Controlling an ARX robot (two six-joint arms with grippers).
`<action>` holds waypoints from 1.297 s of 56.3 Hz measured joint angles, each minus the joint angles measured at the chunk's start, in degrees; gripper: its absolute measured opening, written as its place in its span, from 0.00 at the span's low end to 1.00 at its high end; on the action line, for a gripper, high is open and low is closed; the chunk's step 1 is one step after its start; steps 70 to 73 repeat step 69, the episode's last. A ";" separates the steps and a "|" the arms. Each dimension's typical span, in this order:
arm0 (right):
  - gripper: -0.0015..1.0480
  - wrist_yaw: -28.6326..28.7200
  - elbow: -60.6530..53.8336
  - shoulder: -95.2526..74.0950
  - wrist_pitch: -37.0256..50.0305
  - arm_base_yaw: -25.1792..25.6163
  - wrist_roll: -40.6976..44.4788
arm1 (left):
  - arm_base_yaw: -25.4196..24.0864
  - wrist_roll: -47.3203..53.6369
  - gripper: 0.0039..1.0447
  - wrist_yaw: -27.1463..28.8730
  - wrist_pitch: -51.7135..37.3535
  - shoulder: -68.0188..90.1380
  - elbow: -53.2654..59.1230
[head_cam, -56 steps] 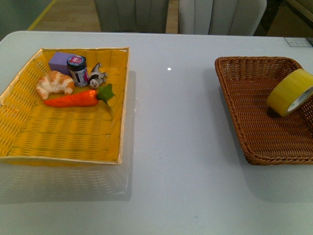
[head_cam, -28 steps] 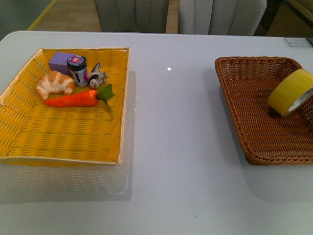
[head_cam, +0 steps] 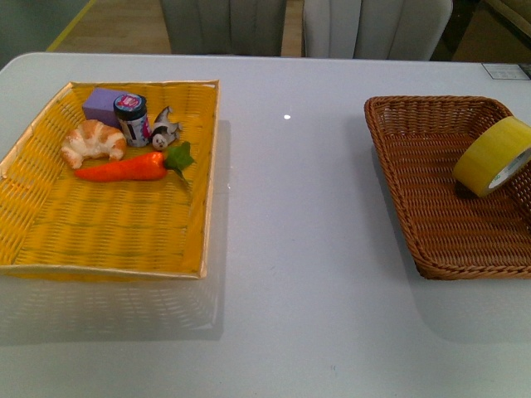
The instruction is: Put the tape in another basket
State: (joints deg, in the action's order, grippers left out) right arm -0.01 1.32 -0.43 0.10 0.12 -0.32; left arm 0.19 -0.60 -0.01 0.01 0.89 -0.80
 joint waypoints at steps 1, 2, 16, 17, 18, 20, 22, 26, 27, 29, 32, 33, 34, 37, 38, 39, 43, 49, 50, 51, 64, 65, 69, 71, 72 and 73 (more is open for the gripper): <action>0.02 0.00 0.00 0.00 0.00 0.00 0.00 | 0.00 0.00 0.01 0.00 0.00 0.00 0.00; 0.02 0.00 0.00 0.00 0.00 0.00 0.00 | 0.00 0.00 0.01 0.00 0.00 0.00 0.00; 0.30 0.00 0.00 0.07 0.00 0.00 0.09 | 0.00 0.00 0.23 0.00 0.00 -0.02 0.00; 0.33 0.00 0.00 0.07 0.00 0.00 0.09 | 0.00 0.00 0.26 0.00 0.00 -0.02 0.00; 0.37 0.00 0.00 0.07 0.00 0.00 0.09 | 0.00 0.00 0.30 0.00 0.00 -0.02 0.00; 0.42 0.00 0.00 0.07 0.00 0.00 0.09 | 0.00 0.00 0.35 0.00 0.00 -0.02 0.00; 0.48 0.00 0.00 0.07 0.00 0.00 0.09 | 0.00 0.00 0.42 0.00 0.00 0.00 0.00; 0.60 0.00 0.00 0.07 0.00 0.00 0.09 | 0.00 0.00 0.54 0.00 0.00 -0.02 0.00; 0.63 0.00 0.00 0.07 0.00 0.00 0.09 | 0.00 0.00 0.57 0.00 0.00 0.00 0.00; 0.68 0.00 0.00 0.07 0.00 0.00 0.09 | 0.00 0.00 0.62 0.00 0.00 -0.02 0.00; 0.77 0.00 0.00 0.07 0.00 0.00 0.09 | 0.00 0.00 0.71 0.00 0.00 -0.02 0.00; 0.80 0.00 0.00 0.07 0.00 0.00 0.09 | 0.00 0.00 0.74 0.00 0.00 -0.02 0.00; 0.83 0.00 0.00 0.07 0.00 0.00 0.09 | 0.00 0.00 0.78 0.00 0.00 -0.02 0.00; 0.91 0.00 0.00 0.07 0.00 0.00 0.09 | 0.00 0.00 0.86 0.00 0.00 -0.02 0.00; 0.93 0.00 0.00 0.07 0.00 0.00 0.07 | 0.00 0.00 0.89 0.00 0.00 -0.02 0.00; 0.93 0.00 0.00 0.07 0.00 0.00 0.09 | 0.00 0.02 0.93 0.00 0.00 -0.02 0.00; 0.91 0.00 0.00 0.07 0.00 0.00 0.09 | 0.00 0.11 0.91 0.00 0.00 -0.02 0.00; 0.91 0.00 0.00 0.07 0.00 0.00 0.09 | 0.00 0.11 0.92 0.00 0.00 -0.02 0.00; 0.91 0.00 0.00 0.07 0.00 0.00 0.09 | 0.00 0.11 0.92 0.00 0.00 -0.02 0.00; 0.91 0.00 0.00 0.09 0.00 0.00 0.09 | 0.00 0.11 0.92 0.00 0.00 -0.02 0.00; 0.91 0.00 0.00 0.07 0.00 0.00 0.09 | 0.00 0.11 0.92 0.00 0.00 -0.02 0.00; 0.91 0.00 0.00 0.07 0.00 0.00 0.09 | 0.00 0.11 0.92 0.00 0.00 -0.02 0.00; 0.91 0.00 0.00 0.09 0.00 0.00 0.09 | 0.00 0.11 0.92 0.00 0.00 -0.02 0.00; 0.91 0.00 0.00 0.09 0.00 0.00 0.09 | 0.00 0.11 0.92 0.00 0.00 -0.02 0.00; 0.91 0.00 0.00 0.09 0.00 0.00 0.09 | 0.00 0.11 0.92 0.00 0.00 -0.02 0.00; 0.91 0.00 0.00 0.09 0.00 0.00 0.09 | 0.00 0.11 0.92 0.00 0.00 -0.02 0.00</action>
